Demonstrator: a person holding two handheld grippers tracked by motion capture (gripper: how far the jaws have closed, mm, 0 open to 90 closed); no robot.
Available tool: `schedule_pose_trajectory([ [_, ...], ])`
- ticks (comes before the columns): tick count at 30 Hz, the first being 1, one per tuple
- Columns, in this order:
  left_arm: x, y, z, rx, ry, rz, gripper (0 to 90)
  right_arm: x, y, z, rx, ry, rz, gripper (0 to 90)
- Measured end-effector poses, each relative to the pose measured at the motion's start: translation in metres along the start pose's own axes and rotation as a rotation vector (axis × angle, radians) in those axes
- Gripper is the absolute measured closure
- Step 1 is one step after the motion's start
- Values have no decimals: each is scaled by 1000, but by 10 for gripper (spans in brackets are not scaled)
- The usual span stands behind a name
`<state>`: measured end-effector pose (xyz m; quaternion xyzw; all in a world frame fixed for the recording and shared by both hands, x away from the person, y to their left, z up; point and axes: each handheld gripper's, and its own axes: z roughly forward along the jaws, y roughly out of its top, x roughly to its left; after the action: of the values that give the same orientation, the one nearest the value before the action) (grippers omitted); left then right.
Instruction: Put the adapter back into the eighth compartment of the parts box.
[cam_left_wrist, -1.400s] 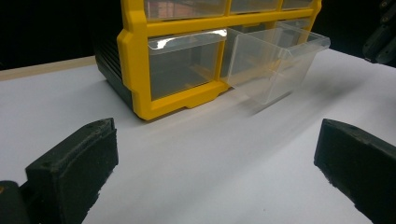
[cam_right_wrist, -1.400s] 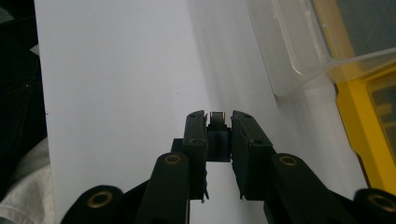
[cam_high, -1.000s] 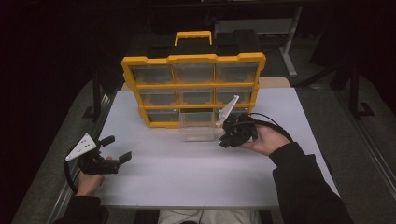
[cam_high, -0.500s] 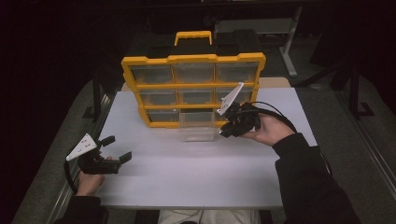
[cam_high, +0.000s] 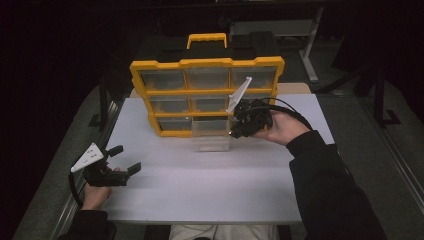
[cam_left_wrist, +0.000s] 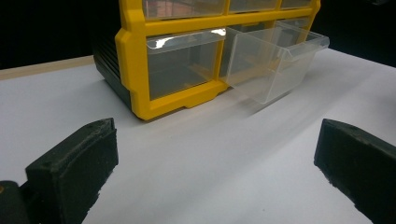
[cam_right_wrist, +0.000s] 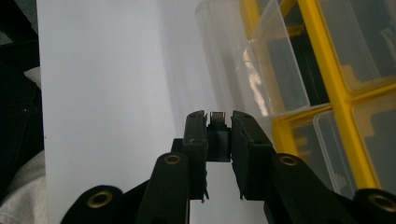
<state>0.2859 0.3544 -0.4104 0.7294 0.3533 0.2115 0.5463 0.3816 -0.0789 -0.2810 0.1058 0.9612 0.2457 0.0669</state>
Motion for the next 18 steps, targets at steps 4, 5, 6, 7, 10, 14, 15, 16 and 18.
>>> schedule_pose_trajectory([
  [4, 0, 0, 0, 1, -2, 0, 0, -3, 7, -1, 5, -3, -10, 748],
  [5, 0, 0, 0, 0, -2, 0, 0, -4, 9, -1, 5, -4, -11, 748],
  [6, 0, 0, 0, 0, -2, -1, 0, -5, 11, -1, 3, -4, -15, 748],
  [7, 0, 0, 0, 0, -2, 0, 0, -6, 13, -1, 0, -4, -16, 748],
  [10, 0, 0, 0, 0, -2, -2, 0, -10, 18, 0, 4, -5, -25, 748],
  [14, 0, 0, 0, -1, -2, -2, 0, -13, 24, 2, 0, -3, -32, 748],
  [15, 0, 0, 0, -1, -3, -1, 0, -14, 25, 2, -2, -2, -35, 748],
  [16, 0, 0, 0, -2, -3, -2, 0, -15, 27, 3, 0, -2, -36, 748],
  [18, 0, 0, 0, -1, -3, -1, 0, -15, 30, 5, 4, 1, -43, 748],
])
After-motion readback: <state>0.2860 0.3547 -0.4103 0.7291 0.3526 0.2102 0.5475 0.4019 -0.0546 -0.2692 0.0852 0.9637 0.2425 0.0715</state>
